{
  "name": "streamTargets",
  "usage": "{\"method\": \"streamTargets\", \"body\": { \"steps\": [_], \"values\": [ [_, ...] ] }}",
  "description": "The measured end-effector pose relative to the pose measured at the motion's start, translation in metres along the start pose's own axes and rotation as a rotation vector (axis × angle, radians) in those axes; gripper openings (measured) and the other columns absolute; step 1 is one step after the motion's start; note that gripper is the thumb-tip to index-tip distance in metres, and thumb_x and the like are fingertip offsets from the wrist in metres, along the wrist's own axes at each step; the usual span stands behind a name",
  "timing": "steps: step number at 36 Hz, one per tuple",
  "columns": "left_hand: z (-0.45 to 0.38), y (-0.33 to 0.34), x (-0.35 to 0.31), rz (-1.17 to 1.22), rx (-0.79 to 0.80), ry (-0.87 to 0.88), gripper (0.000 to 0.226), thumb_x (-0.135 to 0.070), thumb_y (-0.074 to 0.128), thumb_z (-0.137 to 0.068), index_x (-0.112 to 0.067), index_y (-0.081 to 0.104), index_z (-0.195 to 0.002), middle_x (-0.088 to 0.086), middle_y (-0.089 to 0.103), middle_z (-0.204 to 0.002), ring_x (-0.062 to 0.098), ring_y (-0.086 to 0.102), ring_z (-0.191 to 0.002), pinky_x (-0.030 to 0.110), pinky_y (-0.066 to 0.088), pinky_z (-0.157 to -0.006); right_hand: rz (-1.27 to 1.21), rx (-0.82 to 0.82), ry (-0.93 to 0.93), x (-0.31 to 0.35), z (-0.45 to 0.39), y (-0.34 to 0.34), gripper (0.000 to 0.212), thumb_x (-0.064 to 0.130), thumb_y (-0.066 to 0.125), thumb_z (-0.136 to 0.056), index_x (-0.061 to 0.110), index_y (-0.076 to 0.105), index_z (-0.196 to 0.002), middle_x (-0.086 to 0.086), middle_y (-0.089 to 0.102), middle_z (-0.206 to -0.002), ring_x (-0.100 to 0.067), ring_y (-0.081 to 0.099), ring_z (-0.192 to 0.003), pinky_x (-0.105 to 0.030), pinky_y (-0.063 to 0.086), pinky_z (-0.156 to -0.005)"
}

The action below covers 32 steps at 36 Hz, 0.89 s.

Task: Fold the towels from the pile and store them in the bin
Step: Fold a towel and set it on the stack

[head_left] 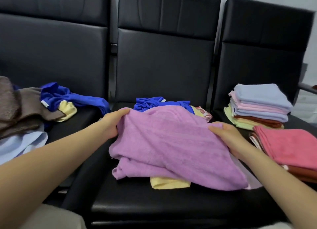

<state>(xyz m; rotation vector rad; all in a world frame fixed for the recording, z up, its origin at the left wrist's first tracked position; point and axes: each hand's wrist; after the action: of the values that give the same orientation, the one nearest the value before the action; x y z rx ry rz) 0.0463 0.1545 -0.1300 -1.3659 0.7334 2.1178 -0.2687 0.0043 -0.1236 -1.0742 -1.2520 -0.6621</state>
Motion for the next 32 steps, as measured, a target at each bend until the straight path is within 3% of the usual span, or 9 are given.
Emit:
{"method": "streamTargets", "body": {
  "steps": [3, 5, 9, 12, 17, 21, 23, 26, 32],
  "values": [
    [-0.024, -0.001, 0.009, -0.022, -0.062, 0.010, 0.049, -0.034, 0.081, -0.067, -0.014, 0.070, -0.111, 0.005, 0.069, -0.114, 0.024, 0.063, -0.103, 0.036, 0.051, -0.089, 0.038, -0.035, -0.053, -0.003, -0.008, -0.001, 0.013, 0.011, 0.060, -0.094, 0.016, 0.071, -0.088, -0.001, 0.070, -0.086, -0.014, 0.061, -0.078, -0.026, 0.048, -0.068],
    [-0.024, 0.001, 0.012, -0.119, -0.132, 0.065, 0.039, -0.029, 0.080, -0.073, -0.010, 0.069, -0.105, 0.006, 0.067, -0.108, 0.024, 0.061, -0.098, 0.036, 0.049, -0.092, 0.033, -0.085, -0.089, -0.002, -0.014, -0.001, 0.015, 0.014, 0.060, -0.093, 0.021, 0.071, -0.086, 0.000, 0.071, -0.088, -0.016, 0.062, -0.081, -0.029, 0.048, -0.075],
    [-0.025, 0.003, 0.018, -0.632, -0.160, 0.343, 0.014, -0.020, 0.069, -0.086, -0.006, 0.070, -0.091, 0.006, 0.062, -0.083, 0.020, 0.053, -0.079, 0.029, 0.039, -0.066, -0.014, -0.208, -0.145, 0.007, -0.029, 0.005, 0.014, 0.017, 0.060, -0.093, 0.025, 0.069, -0.087, 0.002, 0.070, -0.092, -0.015, 0.063, -0.084, -0.029, 0.049, -0.076],
    [-0.026, 0.002, 0.022, -0.815, -0.162, 0.373, 0.015, -0.022, 0.068, -0.086, -0.007, 0.068, -0.085, 0.003, 0.062, -0.076, 0.022, 0.056, -0.078, 0.032, 0.044, -0.072, 0.016, -0.274, -0.167, 0.014, -0.046, 0.011, 0.014, 0.017, 0.056, -0.094, 0.022, 0.068, -0.089, 0.005, 0.068, -0.088, -0.010, 0.061, -0.079, -0.025, 0.047, -0.068],
    [-0.033, 0.002, 0.026, -0.873, -0.206, 0.390, 0.020, -0.024, 0.065, -0.085, -0.012, 0.063, -0.069, 0.001, 0.059, -0.065, 0.022, 0.055, -0.070, 0.035, 0.045, -0.070, 0.148, -0.258, -0.088, 0.011, -0.073, 0.025, 0.021, 0.018, 0.054, -0.091, 0.003, 0.066, -0.084, -0.001, 0.060, -0.079, -0.017, 0.051, -0.075, -0.028, 0.039, -0.064],
    [-0.033, 0.001, 0.025, -0.906, -0.202, 0.387, 0.030, -0.029, 0.064, -0.084, -0.015, 0.060, -0.059, 0.001, 0.057, -0.059, 0.020, 0.053, -0.062, 0.030, 0.036, -0.055, 0.180, -0.142, 0.136, -0.004, -0.084, 0.035, 0.015, 0.023, 0.060, -0.087, 0.012, 0.067, -0.081, -0.006, 0.069, -0.088, -0.026, 0.061, -0.084, -0.033, 0.049, -0.075],
    [-0.034, 0.000, 0.026, -0.915, -0.167, 0.385, 0.029, -0.034, 0.065, -0.083, -0.013, 0.067, -0.065, 0.003, 0.064, -0.064, 0.019, 0.056, -0.066, 0.030, 0.041, -0.058, 0.040, -0.148, 0.180, -0.009, -0.086, 0.033, 0.016, 0.021, 0.066, -0.082, 0.012, 0.073, -0.093, -0.006, 0.073, -0.100, -0.025, 0.067, -0.092, -0.036, 0.053, -0.082],
    [-0.033, -0.001, 0.029, -0.905, -0.106, 0.398, 0.035, -0.042, 0.068, -0.082, -0.009, 0.069, -0.069, 0.006, 0.067, -0.068, 0.018, 0.056, -0.066, 0.031, 0.042, -0.062, -0.281, -0.116, 0.172, -0.011, -0.077, 0.025, 0.017, 0.011, 0.065, -0.085, 0.012, 0.073, -0.100, -0.008, 0.074, -0.097, -0.022, 0.068, -0.089, -0.030, 0.051, -0.073],
    [-0.032, -0.002, 0.031, -0.931, -0.114, 0.430, 0.040, -0.046, 0.068, -0.082, -0.007, 0.067, -0.073, 0.006, 0.067, -0.072, 0.019, 0.058, -0.072, 0.032, 0.042, -0.062, -0.374, 0.007, 0.169, -0.019, -0.072, 0.017, 0.027, 0.013, 0.064, -0.087, 0.010, 0.070, -0.113, -0.010, 0.074, -0.104, -0.023, 0.070, -0.097, -0.031, 0.051, -0.075]
  ]
}}
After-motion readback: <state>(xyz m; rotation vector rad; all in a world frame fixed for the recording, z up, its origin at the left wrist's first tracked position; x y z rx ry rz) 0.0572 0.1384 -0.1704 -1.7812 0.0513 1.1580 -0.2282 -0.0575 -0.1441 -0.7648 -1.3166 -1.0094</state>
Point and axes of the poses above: each hand's wrist, its own z-axis away from the middle knuckle, its own y-axis out of the palm, x = y × z
